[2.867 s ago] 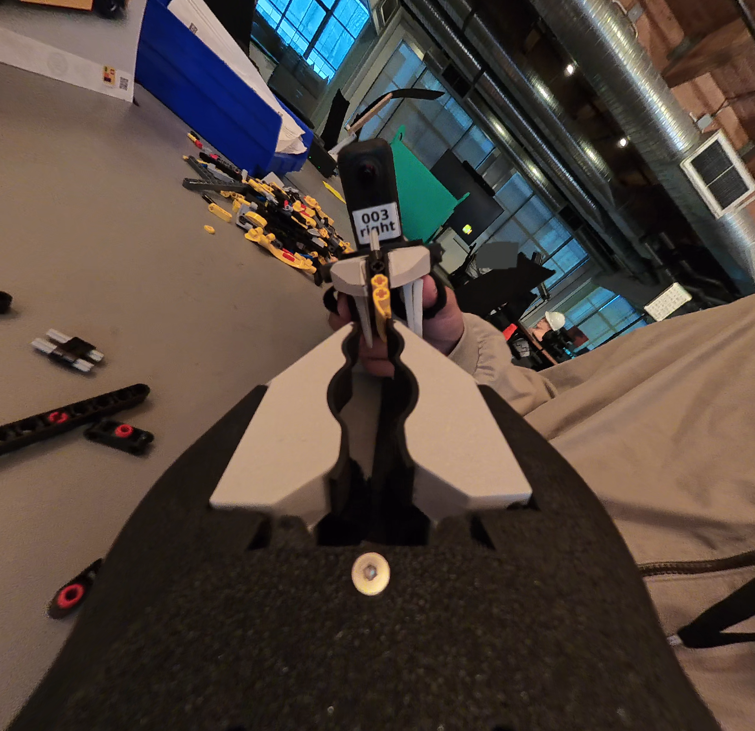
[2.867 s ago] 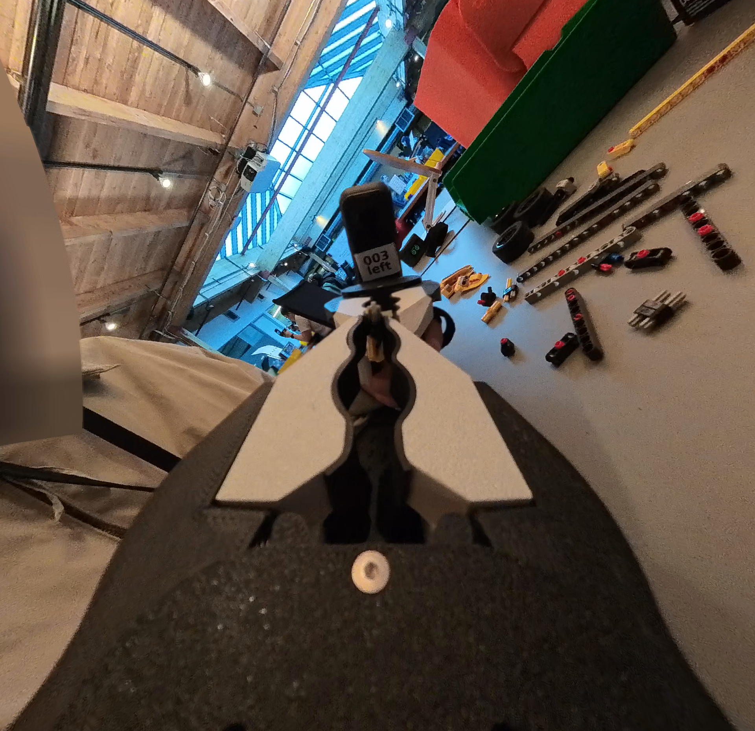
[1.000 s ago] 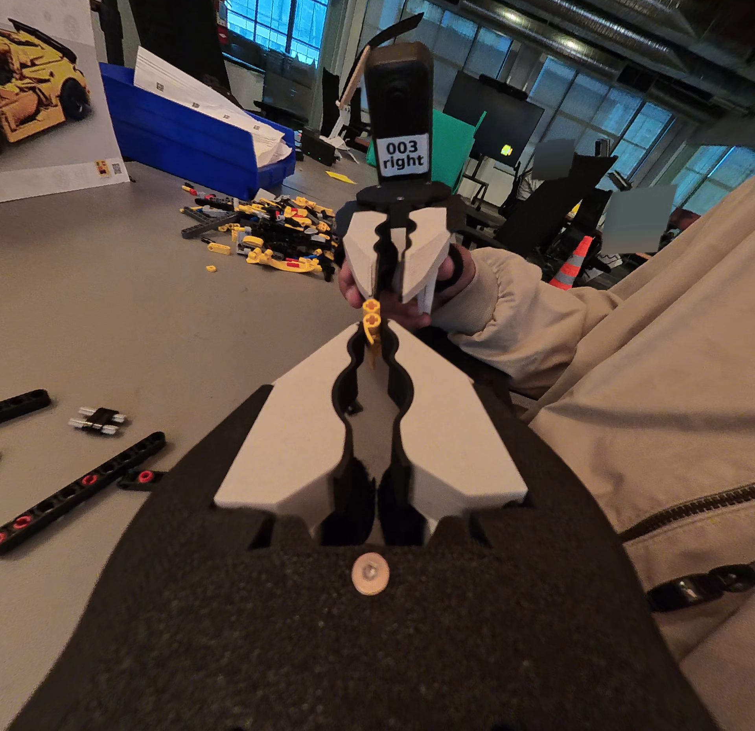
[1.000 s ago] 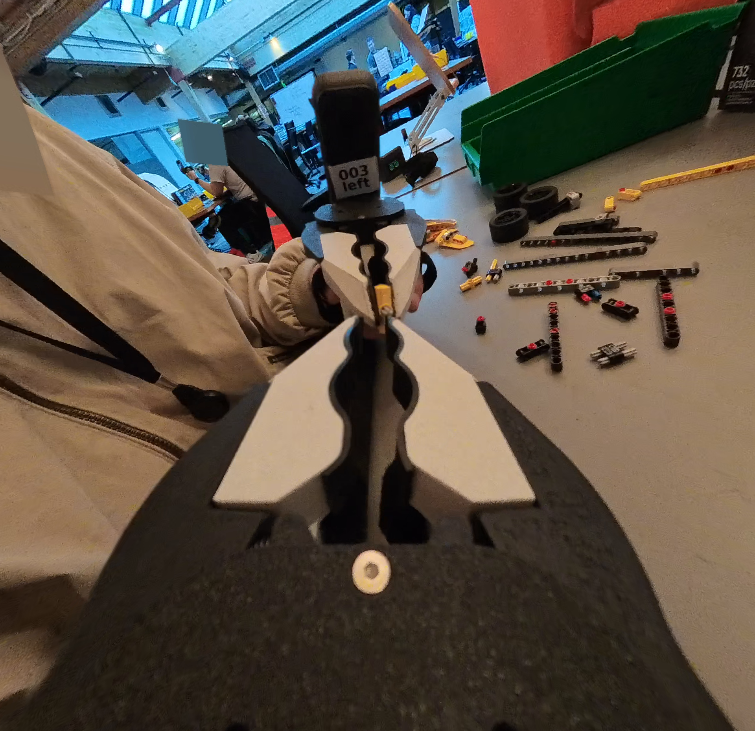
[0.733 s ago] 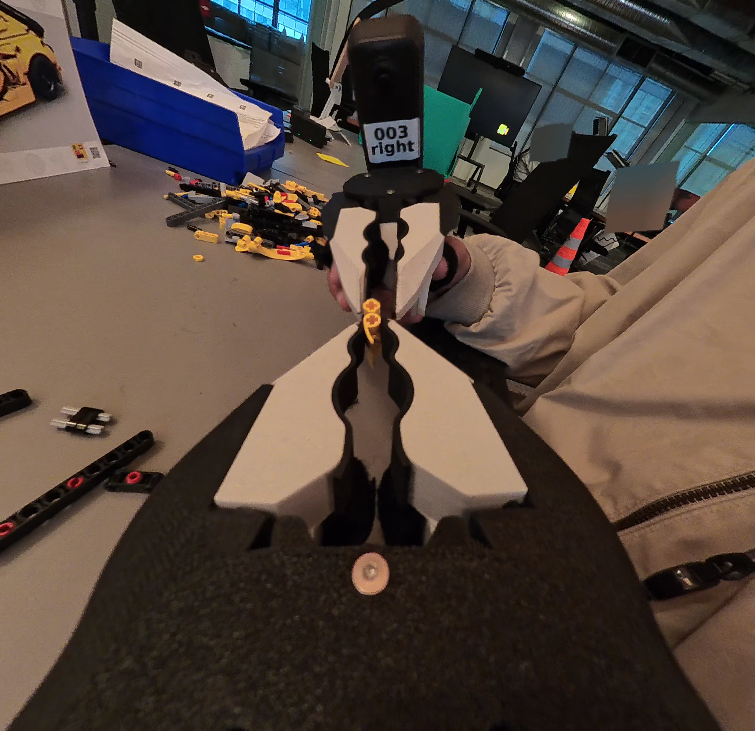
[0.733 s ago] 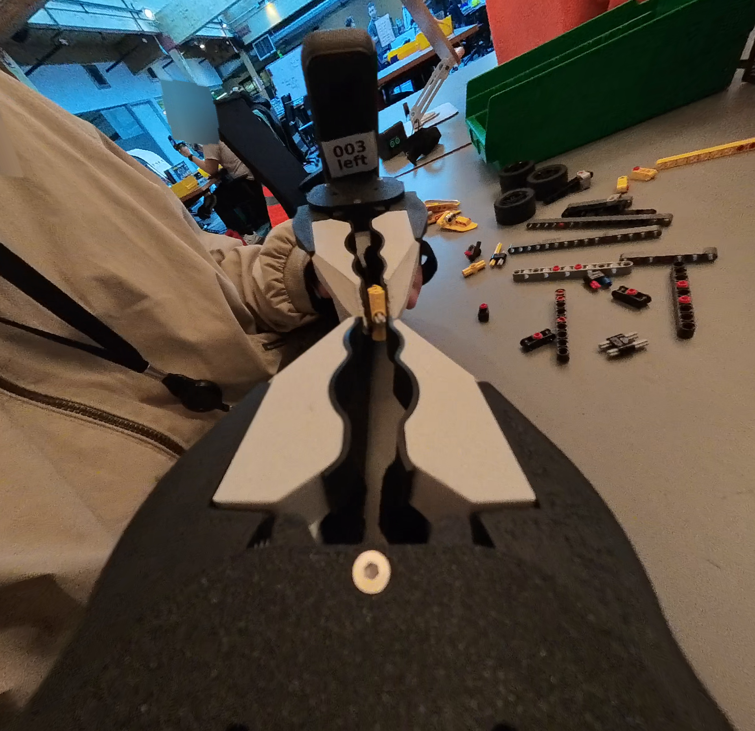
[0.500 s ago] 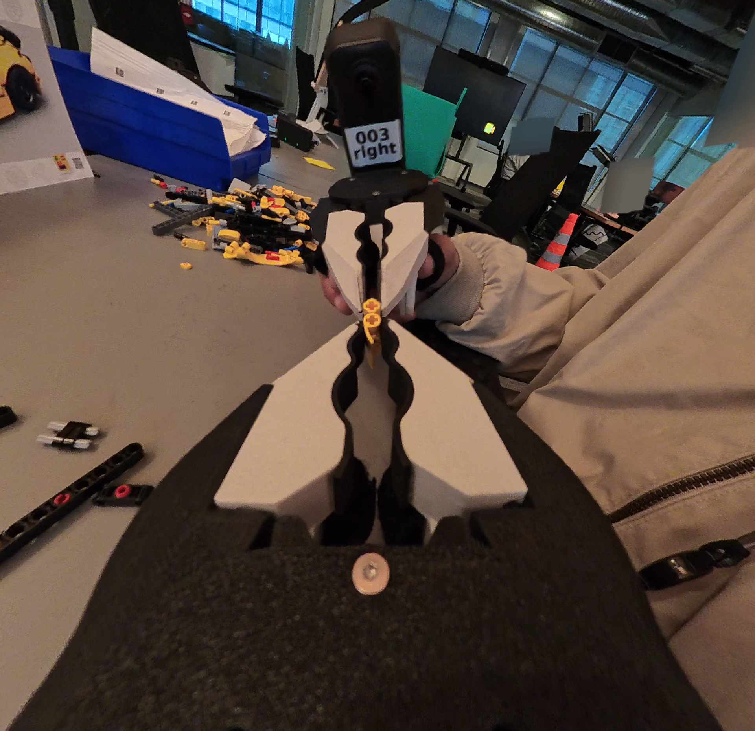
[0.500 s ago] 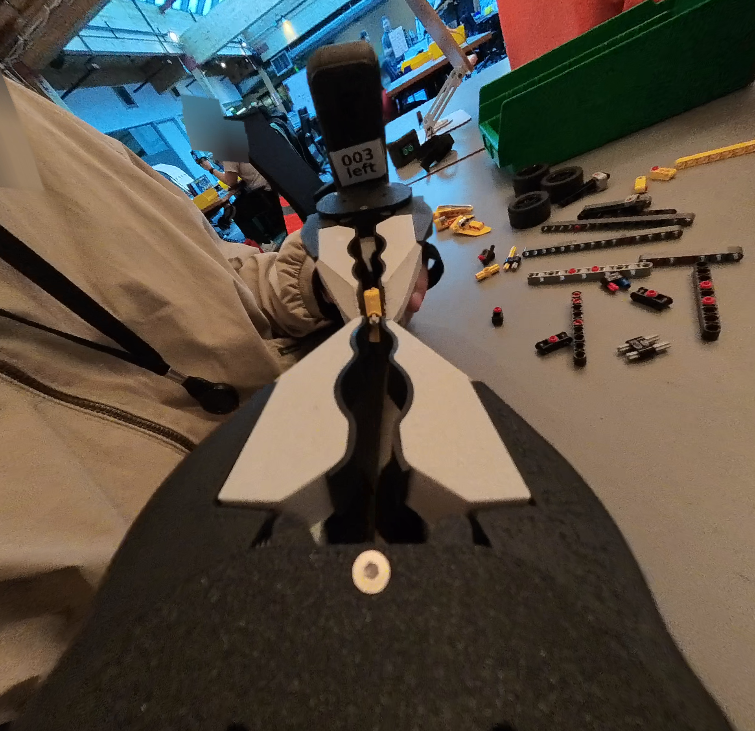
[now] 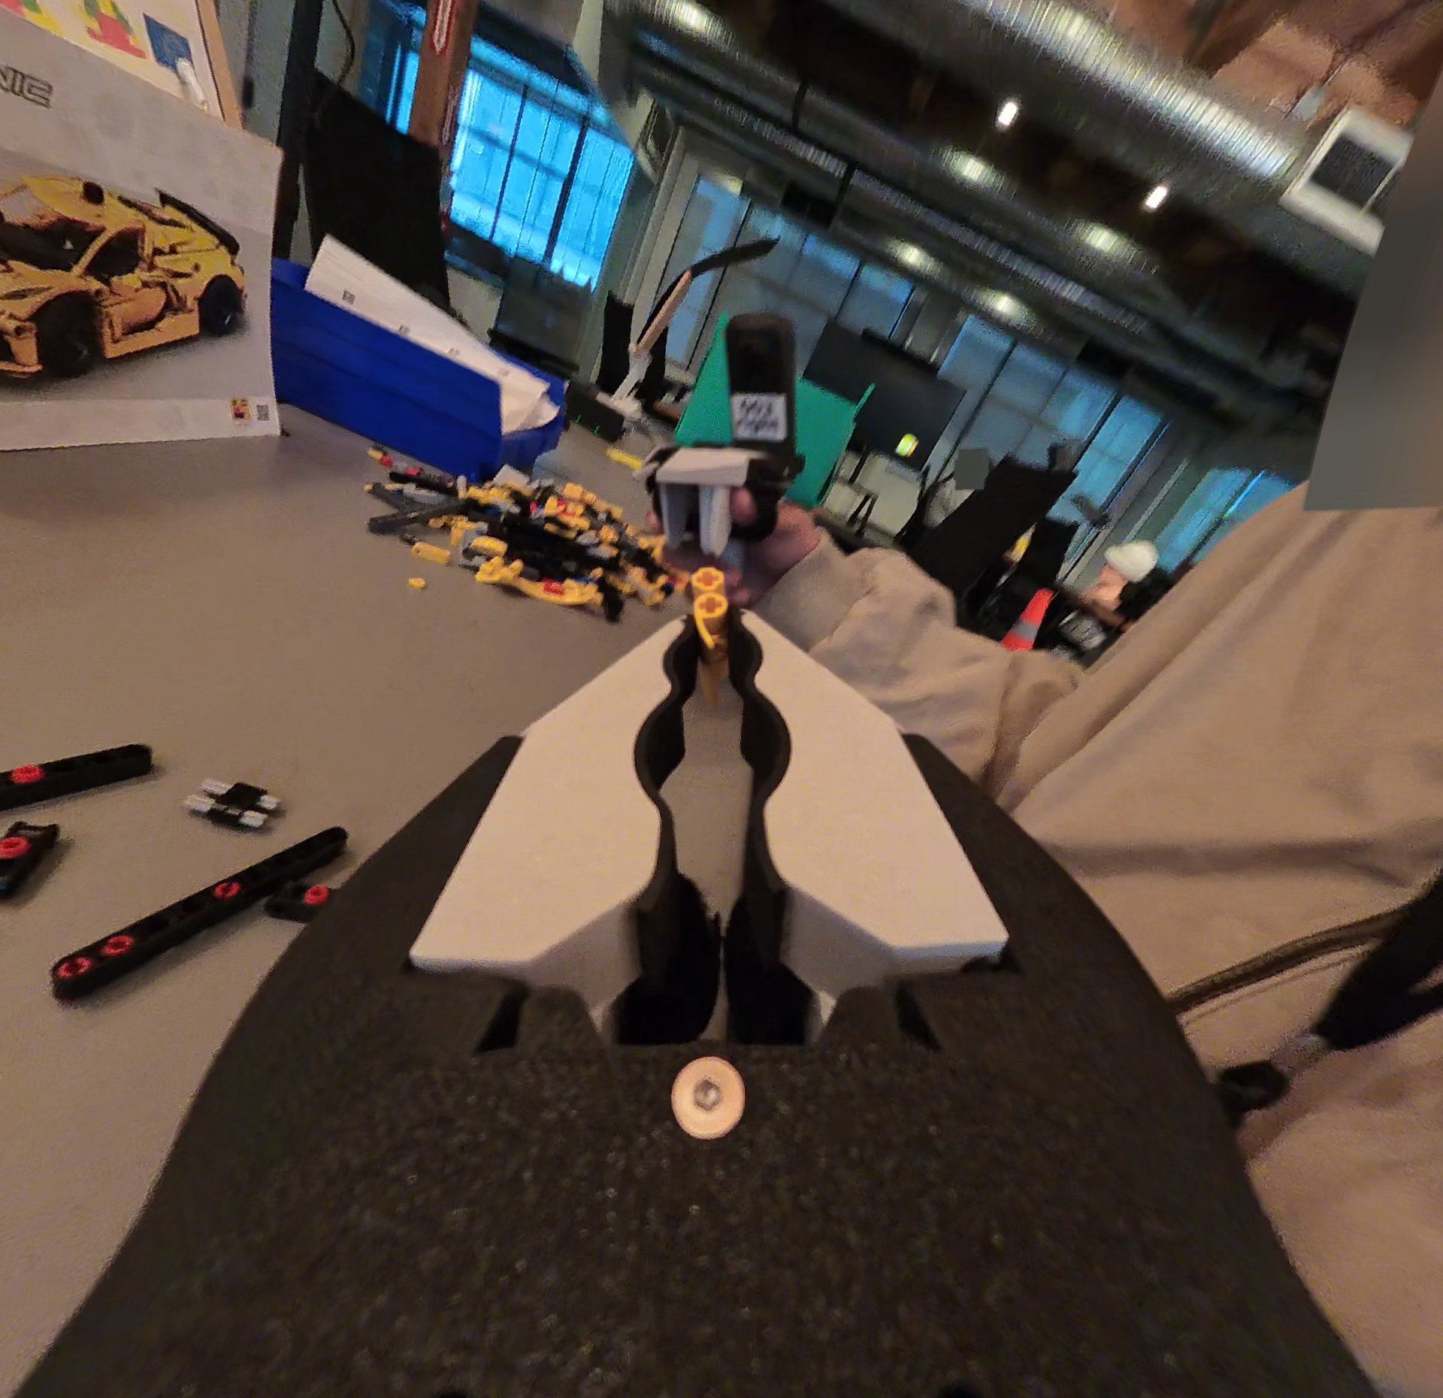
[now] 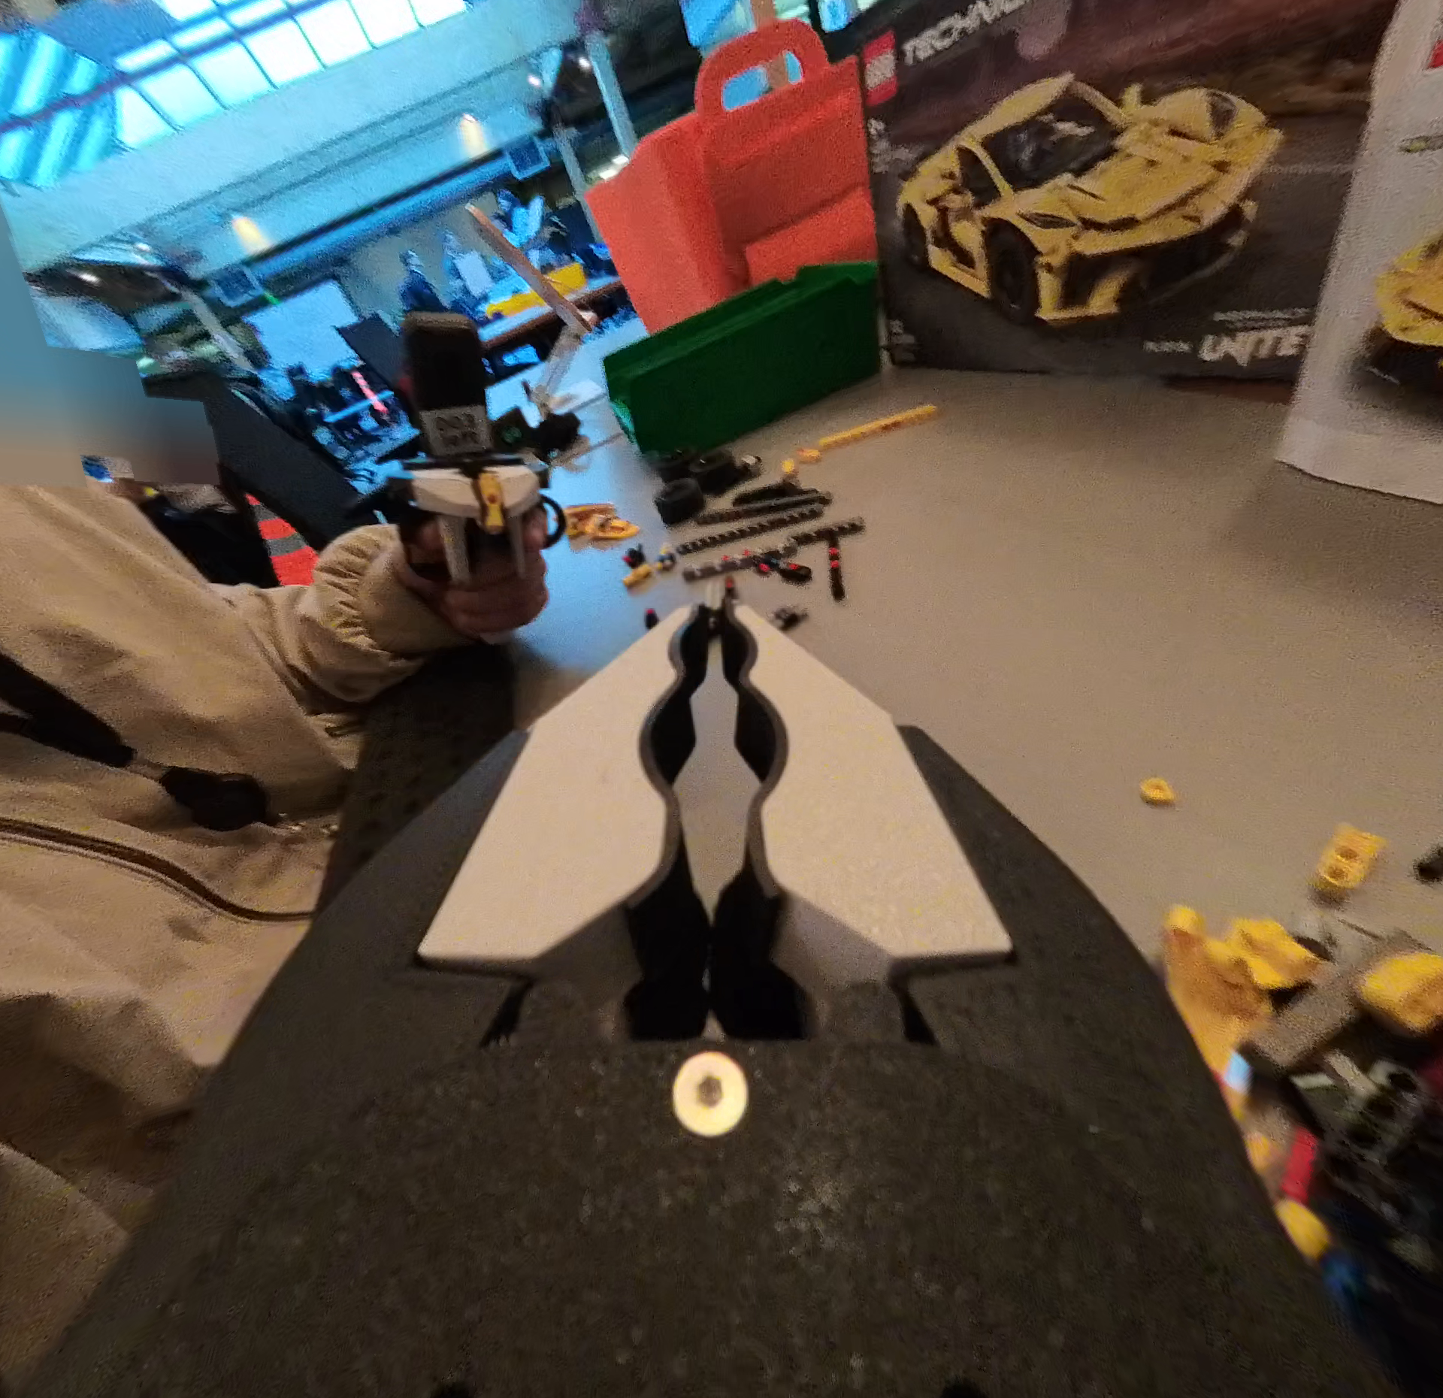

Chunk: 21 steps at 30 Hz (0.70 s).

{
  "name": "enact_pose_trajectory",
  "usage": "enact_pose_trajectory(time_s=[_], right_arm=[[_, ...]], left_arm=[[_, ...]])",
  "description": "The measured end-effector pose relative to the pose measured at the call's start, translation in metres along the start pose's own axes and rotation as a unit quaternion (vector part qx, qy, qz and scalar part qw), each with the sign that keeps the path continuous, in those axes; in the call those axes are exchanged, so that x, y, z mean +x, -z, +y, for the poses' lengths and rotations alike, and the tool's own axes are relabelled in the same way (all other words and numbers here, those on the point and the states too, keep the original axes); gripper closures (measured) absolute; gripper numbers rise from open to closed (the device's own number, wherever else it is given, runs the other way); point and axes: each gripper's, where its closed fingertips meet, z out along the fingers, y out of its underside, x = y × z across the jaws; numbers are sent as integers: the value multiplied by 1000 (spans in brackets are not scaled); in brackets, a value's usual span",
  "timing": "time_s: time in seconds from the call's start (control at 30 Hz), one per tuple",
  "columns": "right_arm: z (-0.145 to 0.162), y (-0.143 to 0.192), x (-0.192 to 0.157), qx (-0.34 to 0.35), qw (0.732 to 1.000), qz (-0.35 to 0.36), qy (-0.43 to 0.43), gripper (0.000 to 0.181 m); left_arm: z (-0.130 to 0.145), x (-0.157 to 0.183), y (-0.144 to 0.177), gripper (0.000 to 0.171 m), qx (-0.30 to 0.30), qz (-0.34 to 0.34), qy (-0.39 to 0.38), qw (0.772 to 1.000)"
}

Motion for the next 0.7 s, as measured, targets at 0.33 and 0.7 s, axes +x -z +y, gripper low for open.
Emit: enact_pose_trajectory(time_s=[0.33,0.7], right_arm=[[35,141,152,-186,853,487,32,177],[13,-14,18,-95,990,106,-9,142]], left_arm=[[36,-13,-24,164,-106,-70,-81,989],[29,-11,-27,164,-92,-116,-253,956]])
